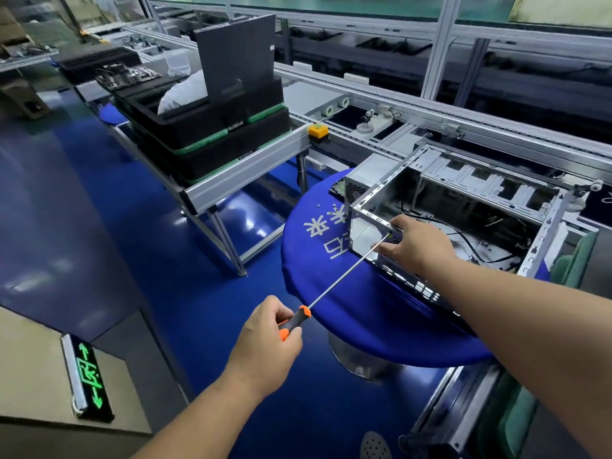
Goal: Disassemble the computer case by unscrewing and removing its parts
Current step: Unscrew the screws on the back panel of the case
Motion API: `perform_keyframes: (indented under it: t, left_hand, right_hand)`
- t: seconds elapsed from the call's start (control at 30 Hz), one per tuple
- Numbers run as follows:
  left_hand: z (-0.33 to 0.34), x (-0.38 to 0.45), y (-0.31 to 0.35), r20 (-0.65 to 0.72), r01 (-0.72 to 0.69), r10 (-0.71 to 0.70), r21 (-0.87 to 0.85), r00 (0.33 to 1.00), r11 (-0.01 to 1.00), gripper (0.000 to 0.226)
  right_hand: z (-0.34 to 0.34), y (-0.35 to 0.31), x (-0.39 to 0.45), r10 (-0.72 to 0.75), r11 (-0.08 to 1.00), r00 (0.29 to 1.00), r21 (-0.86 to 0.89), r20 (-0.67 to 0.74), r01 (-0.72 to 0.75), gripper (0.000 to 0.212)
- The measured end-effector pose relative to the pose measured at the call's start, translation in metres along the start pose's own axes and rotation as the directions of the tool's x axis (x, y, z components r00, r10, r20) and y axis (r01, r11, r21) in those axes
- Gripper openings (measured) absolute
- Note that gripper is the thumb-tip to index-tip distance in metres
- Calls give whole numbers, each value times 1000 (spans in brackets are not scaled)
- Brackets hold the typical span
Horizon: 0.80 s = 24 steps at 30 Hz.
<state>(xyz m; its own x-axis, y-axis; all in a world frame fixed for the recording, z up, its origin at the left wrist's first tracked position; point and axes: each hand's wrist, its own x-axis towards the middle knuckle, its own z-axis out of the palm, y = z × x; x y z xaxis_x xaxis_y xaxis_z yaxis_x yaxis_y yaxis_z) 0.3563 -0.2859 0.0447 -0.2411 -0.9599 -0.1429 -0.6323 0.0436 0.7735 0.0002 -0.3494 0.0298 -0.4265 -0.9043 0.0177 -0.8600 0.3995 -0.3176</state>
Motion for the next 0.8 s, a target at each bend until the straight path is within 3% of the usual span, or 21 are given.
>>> perform_keyframes:
  t: [0.1,0.17,0.27,0.33,0.4,0.47,0.5,0.57,0.6,0.67,0.73,0.8]
  left_hand:
    - [1,-5,-4,-69,-133,147,168,987,977,20]
    - [3,-5,-4,-100,-145,165,179,981,973,19]
    - [5,-2,-4,-75,-63,68,64,995,996,16]
    - [6,0,-2,-9,85,-87,-149,996,985,16]
    - [5,2,2,169,351,-307,-455,936,818,19]
    - [3,3,5,389,571,-423,-633,819,523,18]
    - [2,3,6,446,617,-440,-669,780,414,18]
    - [4,4,5,468,628,-459,-718,755,302,18]
    - [5,4,5,445,608,-465,-738,766,295,16]
    - [9,2,4,324,517,-459,-758,827,397,14]
    - [9,0,3,154,378,-398,-724,904,577,10]
    - [8,-4,3,-7,216,-270,-581,963,785,14]
  right_hand:
    - [0,0,1,1,1000,1000,-4,1,-1,80]
    - [0,0,1,2,1000,1000,-8,-2,-2,80]
    - [1,0,1,-1,1000,1000,-9,-6,1,80]
    - [1,1,0,-6,1000,1000,-6,-7,6,80]
    - [1,1,0,-8,1000,1000,-6,-7,8,80]
    - [1,0,1,-7,1000,1000,-2,-7,7,80]
    - [1,0,1,-6,1000,1000,-1,-6,6,80]
    - [1,0,1,-2,1000,1000,-5,-9,2,81]
    - [1,0,1,1,1000,1000,-7,-11,-1,81]
    - [1,0,1,1,1000,1000,-6,-12,-1,82]
    - [2,1,2,-2,1000,1000,-3,-4,2,83]
    - [2,1,2,1,1000,1000,1,-1,-1,82]
